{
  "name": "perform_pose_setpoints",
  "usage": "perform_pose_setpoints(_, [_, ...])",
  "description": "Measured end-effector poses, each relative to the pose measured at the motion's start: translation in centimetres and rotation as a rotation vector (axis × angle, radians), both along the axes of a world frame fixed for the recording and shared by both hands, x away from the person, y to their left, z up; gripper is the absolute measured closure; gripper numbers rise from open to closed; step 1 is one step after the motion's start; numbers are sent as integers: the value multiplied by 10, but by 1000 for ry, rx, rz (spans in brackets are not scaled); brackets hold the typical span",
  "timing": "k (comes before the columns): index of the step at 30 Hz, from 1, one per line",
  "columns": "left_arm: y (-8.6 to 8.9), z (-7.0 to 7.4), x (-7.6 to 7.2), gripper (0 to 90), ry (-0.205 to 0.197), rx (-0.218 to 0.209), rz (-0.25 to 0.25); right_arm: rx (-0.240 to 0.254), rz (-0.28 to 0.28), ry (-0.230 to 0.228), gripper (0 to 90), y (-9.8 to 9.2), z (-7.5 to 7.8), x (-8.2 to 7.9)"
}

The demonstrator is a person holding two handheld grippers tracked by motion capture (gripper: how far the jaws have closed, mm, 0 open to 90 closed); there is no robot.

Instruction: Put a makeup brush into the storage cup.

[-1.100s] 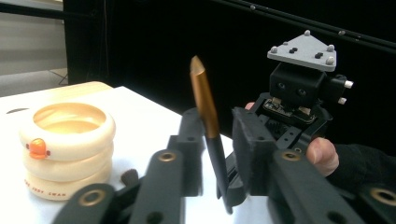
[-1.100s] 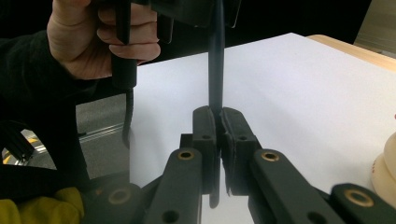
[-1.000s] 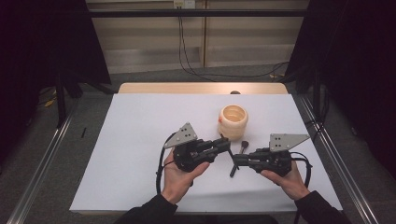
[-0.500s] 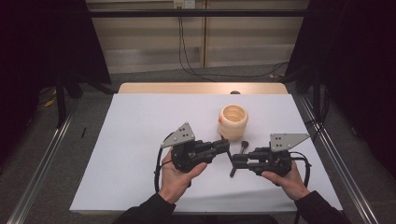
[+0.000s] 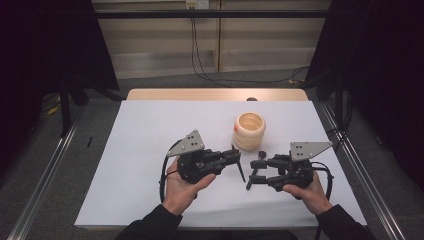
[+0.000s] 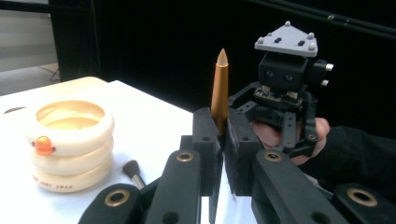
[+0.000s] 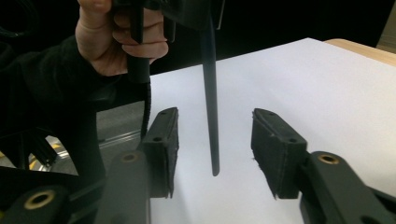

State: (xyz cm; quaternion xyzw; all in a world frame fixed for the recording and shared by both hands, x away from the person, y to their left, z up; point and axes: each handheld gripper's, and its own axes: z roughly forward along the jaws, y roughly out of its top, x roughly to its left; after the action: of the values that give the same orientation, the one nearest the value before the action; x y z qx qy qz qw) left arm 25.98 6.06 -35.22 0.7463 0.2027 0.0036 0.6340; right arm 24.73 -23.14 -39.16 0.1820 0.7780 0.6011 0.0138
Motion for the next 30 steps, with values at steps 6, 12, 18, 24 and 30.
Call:
perform_pose_setpoints(6, [-3,-2,0,841,3,29,-10,-2,10,12,464,0,0,1])
perform_pose_setpoints(12, [-9,-2,0,840,1,57,-30,2,10,9,426,1,1,2])
perform_pose_setpoints(18, [-12,-4,1,841,4,76,-40,-10,-9,5,396,1,1,2])
perform_pose_setpoints(24, [-12,-2,0,840,7,95,-43,-5,-28,-3,357,4,3,-1])
perform_pose_setpoints(30, [-15,-2,-1,840,10,111,-51,-10,-35,-6,437,9,4,-3])
